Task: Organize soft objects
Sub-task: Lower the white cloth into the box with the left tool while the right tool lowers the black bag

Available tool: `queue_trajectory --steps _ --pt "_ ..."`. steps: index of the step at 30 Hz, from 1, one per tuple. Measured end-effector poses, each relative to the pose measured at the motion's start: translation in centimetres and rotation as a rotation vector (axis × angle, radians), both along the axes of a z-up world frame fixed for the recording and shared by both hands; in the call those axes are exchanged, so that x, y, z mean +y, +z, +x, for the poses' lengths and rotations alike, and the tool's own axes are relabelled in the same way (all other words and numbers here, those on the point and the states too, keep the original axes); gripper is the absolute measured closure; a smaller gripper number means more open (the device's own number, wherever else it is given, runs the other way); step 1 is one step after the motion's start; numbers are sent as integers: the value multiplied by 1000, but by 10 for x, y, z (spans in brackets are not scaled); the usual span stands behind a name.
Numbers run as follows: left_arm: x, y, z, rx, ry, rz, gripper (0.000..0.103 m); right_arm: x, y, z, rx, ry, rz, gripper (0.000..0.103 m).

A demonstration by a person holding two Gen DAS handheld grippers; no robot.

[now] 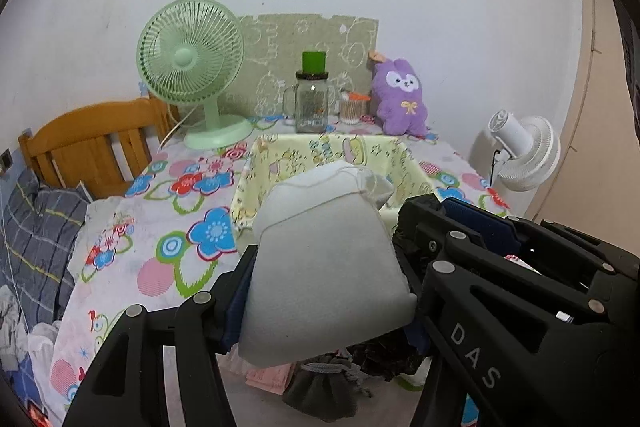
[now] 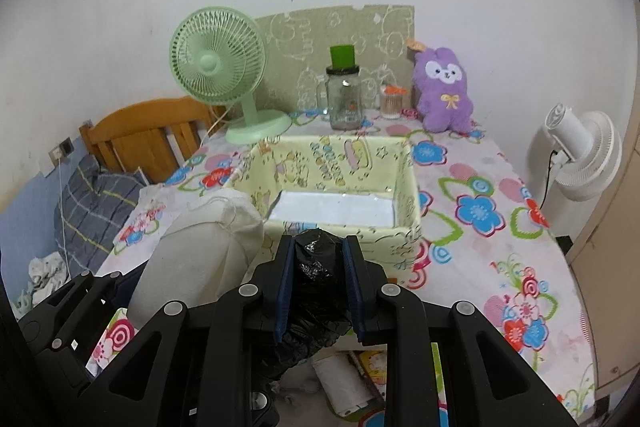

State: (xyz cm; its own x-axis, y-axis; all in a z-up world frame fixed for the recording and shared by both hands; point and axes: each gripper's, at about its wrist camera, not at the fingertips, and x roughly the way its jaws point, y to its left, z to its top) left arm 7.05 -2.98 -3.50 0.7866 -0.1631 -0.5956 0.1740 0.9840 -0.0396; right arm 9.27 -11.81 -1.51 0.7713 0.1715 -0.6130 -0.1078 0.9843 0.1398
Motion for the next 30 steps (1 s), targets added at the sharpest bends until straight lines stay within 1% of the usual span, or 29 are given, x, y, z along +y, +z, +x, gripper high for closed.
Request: queue_trajectory --steps 12,20,30 --pt "-11 34 -14 -74 -45 3 39 -12 37 -19 -68 -48 -7 76" --pt "-12 43 -10 -92 -53 4 39 -15 46 -17 -85 -55 -10 76" --pt "-11 45 8 -103 -43 13 39 -15 47 3 -89 -56 -8 76"
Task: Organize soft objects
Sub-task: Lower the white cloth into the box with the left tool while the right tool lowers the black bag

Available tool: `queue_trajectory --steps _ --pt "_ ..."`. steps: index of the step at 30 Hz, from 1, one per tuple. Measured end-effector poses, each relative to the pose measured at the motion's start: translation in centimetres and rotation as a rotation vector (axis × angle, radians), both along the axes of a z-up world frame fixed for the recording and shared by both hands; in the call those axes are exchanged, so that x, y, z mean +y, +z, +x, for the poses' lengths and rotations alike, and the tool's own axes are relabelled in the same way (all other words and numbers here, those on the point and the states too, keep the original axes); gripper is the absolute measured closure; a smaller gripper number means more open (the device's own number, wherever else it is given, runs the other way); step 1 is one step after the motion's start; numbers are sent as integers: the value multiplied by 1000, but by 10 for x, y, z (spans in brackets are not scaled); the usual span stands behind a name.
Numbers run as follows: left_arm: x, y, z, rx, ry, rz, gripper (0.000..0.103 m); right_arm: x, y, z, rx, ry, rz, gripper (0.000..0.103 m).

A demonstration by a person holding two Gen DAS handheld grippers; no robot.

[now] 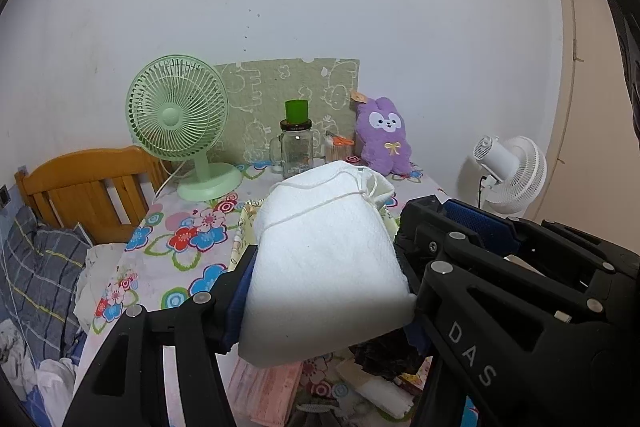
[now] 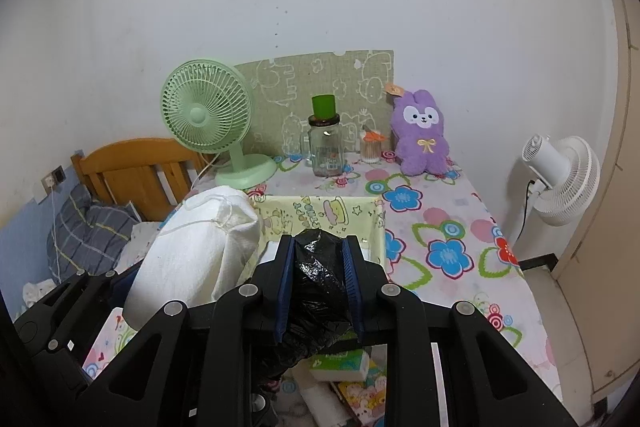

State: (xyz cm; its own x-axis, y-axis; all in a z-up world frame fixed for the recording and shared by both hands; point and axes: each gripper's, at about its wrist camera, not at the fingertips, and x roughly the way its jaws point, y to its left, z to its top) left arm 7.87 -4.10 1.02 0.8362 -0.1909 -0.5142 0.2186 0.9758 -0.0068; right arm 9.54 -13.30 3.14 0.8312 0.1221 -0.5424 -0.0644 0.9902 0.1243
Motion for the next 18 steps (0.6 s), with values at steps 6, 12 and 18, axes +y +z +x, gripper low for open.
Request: queue_trajectory --steps 6,12,18 --pt "4 -1 17 4 10 -5 38 3 -1 18 3 6 -2 76" --pt "4 -2 33 1 15 -1 38 5 -4 39 5 4 -4 76" --pt "7 -9 52 14 21 -2 38 8 -12 60 18 4 -8 76"
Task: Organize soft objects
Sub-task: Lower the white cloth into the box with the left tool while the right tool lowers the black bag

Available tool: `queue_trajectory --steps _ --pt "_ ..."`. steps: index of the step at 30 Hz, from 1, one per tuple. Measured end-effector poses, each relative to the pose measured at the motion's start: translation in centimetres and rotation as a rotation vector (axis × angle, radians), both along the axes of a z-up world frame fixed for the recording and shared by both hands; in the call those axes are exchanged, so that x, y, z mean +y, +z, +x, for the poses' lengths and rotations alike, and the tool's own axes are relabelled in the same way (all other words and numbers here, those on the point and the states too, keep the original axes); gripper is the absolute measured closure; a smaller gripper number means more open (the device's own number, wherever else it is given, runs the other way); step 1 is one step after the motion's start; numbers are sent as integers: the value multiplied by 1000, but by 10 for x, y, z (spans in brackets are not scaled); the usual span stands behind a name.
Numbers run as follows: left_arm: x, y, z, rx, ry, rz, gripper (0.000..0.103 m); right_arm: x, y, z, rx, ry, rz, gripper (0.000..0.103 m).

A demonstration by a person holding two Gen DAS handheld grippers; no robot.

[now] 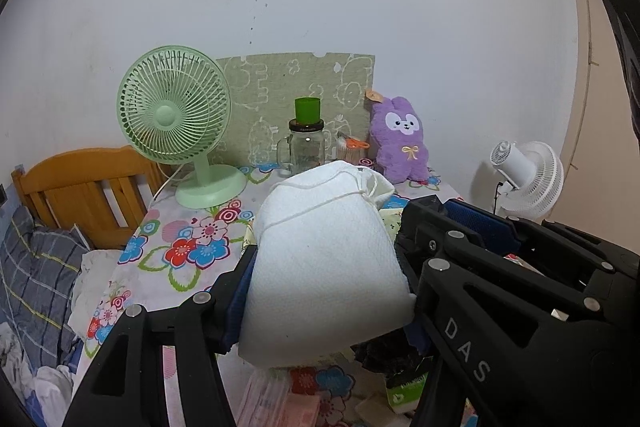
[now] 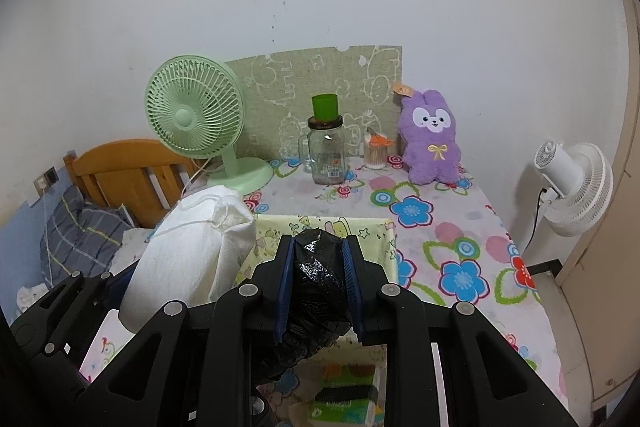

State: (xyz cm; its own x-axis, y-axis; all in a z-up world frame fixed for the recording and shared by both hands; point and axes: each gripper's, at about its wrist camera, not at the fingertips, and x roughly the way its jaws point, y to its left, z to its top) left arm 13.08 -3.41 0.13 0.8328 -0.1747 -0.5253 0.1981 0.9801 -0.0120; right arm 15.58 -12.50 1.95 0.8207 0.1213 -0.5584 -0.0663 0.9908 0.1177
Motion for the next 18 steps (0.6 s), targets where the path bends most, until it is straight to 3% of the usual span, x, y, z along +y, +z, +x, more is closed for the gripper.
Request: queue_trajectory --steps 14,17,18 --pt "6 -29 47 76 32 5 34 7 -32 52 74 12 2 76" --pt "7 -36 55 98 34 6 30 9 -40 60 92 13 -1 76" --pt "8 -39 58 108 26 3 23 9 -43 61 96 11 -3 76"
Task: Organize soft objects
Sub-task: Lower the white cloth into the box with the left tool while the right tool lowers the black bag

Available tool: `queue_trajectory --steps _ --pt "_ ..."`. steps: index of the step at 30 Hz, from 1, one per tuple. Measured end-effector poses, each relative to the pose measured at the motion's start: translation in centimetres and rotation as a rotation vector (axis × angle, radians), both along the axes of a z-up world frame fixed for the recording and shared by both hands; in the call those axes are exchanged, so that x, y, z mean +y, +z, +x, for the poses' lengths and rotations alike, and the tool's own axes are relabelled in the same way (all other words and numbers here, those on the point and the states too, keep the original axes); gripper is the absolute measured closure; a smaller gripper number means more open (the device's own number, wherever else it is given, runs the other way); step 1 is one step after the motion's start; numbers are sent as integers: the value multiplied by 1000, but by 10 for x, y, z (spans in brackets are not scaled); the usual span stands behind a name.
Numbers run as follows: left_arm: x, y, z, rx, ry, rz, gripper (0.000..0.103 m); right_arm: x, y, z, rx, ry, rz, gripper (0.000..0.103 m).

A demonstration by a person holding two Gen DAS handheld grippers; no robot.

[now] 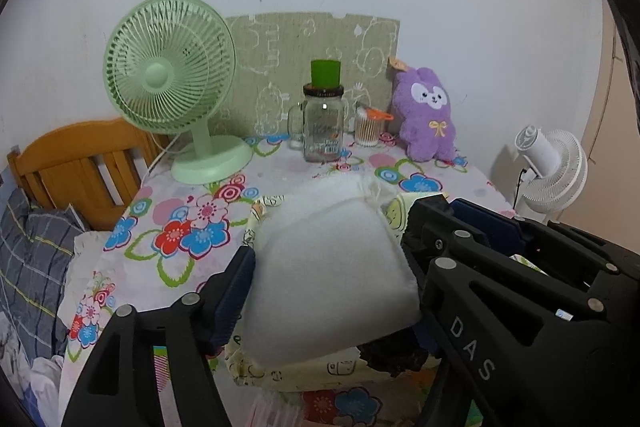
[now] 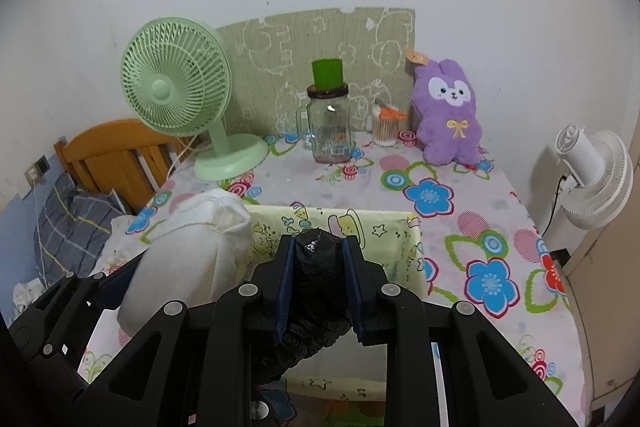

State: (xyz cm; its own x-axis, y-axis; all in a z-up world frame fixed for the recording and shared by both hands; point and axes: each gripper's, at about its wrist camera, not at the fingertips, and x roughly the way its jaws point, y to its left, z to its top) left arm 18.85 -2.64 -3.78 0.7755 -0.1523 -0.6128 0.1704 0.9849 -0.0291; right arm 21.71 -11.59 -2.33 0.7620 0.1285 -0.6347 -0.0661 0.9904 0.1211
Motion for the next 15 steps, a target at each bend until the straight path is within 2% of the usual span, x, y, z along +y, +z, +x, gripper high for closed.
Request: queue_trajectory --steps 1,15 --pt "0 -2 3 10 -11 -8 14 0 -3 2 8 5 5 76" --pt "2 -26 20 66 3 22 9 6 -30 19 67 23 -9 74"
